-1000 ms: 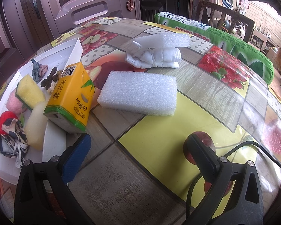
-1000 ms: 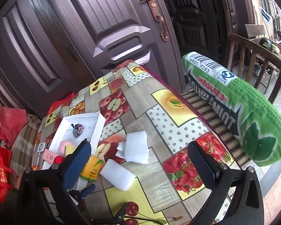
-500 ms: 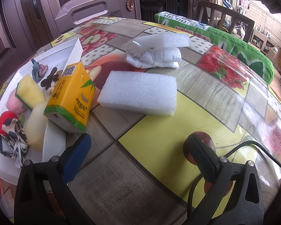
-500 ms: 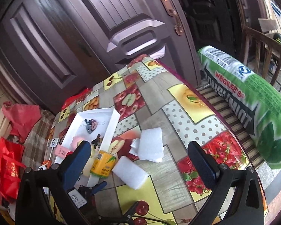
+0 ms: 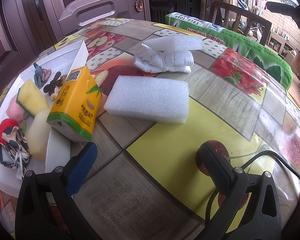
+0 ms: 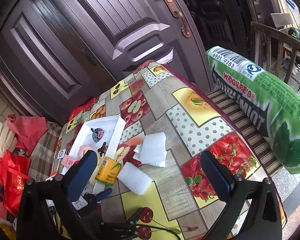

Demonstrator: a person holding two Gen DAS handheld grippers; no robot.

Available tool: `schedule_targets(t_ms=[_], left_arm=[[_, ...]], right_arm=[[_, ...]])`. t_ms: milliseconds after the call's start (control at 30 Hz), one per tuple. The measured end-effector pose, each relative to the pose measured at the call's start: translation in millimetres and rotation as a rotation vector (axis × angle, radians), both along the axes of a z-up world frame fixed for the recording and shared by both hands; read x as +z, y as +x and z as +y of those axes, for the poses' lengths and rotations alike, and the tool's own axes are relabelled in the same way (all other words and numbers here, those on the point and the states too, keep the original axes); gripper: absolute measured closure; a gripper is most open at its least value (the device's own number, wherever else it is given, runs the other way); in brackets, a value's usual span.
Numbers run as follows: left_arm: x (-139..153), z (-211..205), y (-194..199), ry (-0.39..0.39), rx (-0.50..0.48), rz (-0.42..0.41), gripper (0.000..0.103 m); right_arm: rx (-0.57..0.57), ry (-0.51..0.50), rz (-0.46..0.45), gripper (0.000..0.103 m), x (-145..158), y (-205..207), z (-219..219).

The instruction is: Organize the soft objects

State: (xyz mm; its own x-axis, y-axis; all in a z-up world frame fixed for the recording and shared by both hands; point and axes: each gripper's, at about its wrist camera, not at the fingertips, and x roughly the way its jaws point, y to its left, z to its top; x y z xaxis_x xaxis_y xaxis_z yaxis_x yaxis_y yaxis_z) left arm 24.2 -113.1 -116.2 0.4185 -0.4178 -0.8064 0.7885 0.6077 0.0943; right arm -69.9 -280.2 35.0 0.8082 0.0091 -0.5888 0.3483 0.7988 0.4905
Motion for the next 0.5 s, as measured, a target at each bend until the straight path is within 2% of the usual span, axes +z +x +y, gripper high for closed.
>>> schedule_targets(t_ms=[267, 500], left_arm=[[0, 0, 0, 0.000, 0.000, 0.000, 0.001], [0, 0, 0, 0.000, 0.000, 0.000, 0.001]], right_arm=[[0.047, -0.005, -0.014, 0.000, -4, 2, -7], [0.130, -0.123, 0.037, 0.000, -17, 18, -7]])
